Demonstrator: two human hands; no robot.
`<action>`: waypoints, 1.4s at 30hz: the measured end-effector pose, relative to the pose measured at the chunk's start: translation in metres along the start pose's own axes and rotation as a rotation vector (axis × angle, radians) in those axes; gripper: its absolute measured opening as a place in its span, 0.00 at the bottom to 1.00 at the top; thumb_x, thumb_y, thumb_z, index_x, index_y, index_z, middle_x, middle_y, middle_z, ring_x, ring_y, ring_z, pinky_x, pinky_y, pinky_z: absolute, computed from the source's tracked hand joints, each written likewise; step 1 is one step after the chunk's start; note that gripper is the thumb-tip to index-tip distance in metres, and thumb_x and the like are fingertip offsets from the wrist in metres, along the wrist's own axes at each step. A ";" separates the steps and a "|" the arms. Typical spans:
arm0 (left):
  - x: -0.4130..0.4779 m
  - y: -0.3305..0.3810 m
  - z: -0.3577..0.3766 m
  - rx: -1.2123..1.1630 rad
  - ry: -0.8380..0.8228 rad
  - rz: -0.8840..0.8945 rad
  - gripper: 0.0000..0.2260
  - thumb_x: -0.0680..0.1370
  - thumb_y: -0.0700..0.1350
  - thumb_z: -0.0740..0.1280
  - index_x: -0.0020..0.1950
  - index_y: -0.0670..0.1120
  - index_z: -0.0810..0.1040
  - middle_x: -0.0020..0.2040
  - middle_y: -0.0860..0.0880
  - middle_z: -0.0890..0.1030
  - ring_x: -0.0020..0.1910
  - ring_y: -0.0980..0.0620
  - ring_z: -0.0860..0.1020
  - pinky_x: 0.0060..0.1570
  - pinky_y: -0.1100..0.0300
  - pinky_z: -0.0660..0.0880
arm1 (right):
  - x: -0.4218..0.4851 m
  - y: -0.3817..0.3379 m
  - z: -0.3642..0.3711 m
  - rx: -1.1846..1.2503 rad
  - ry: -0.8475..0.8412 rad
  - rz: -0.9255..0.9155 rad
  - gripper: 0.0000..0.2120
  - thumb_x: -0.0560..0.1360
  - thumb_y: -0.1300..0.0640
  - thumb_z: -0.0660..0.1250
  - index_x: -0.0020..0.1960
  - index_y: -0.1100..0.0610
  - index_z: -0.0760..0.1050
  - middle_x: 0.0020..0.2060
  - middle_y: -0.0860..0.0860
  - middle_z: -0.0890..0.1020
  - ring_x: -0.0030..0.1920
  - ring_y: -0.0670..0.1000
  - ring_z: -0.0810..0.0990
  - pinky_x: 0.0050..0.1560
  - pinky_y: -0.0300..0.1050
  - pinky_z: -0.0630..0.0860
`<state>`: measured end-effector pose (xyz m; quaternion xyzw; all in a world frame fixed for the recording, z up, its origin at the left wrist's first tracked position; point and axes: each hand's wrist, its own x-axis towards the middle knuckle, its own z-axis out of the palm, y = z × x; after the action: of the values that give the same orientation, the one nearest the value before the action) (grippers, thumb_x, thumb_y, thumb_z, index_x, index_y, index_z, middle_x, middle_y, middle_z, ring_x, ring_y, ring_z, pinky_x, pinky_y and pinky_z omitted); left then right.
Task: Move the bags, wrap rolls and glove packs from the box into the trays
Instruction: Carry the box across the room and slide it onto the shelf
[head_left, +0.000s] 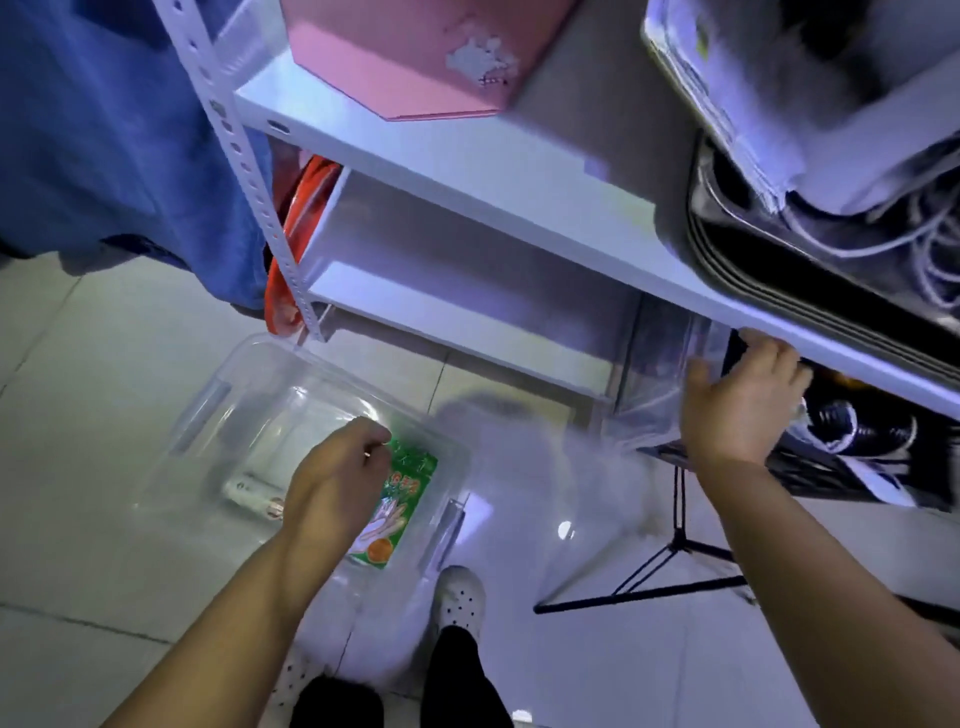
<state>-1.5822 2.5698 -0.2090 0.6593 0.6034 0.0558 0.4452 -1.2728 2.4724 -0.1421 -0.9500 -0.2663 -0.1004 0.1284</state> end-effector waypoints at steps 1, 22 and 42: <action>-0.003 0.003 0.003 -0.016 -0.014 0.017 0.08 0.76 0.41 0.64 0.52 0.48 0.79 0.48 0.48 0.82 0.47 0.46 0.77 0.44 0.60 0.68 | 0.004 0.002 0.003 0.006 -0.066 0.081 0.22 0.72 0.55 0.67 0.62 0.64 0.69 0.58 0.64 0.74 0.58 0.65 0.71 0.54 0.57 0.68; 0.014 0.023 0.008 -0.702 -0.064 -0.177 0.09 0.73 0.44 0.71 0.51 0.49 0.75 0.35 0.53 0.77 0.43 0.50 0.79 0.54 0.47 0.77 | -0.178 -0.049 0.006 0.138 -0.457 -0.547 0.24 0.64 0.56 0.76 0.58 0.60 0.74 0.42 0.57 0.80 0.34 0.58 0.80 0.32 0.46 0.79; -0.038 -0.165 -0.034 -1.137 0.300 -0.554 0.09 0.73 0.30 0.66 0.39 0.43 0.77 0.35 0.45 0.81 0.34 0.51 0.81 0.39 0.60 0.79 | -0.258 -0.086 0.086 0.082 -0.752 -0.781 0.14 0.75 0.51 0.65 0.55 0.60 0.77 0.48 0.57 0.82 0.47 0.59 0.80 0.48 0.50 0.76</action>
<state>-1.7366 2.5352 -0.2791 0.1257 0.6830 0.3409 0.6336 -1.5245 2.4449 -0.2744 -0.7451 -0.6306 0.2167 0.0146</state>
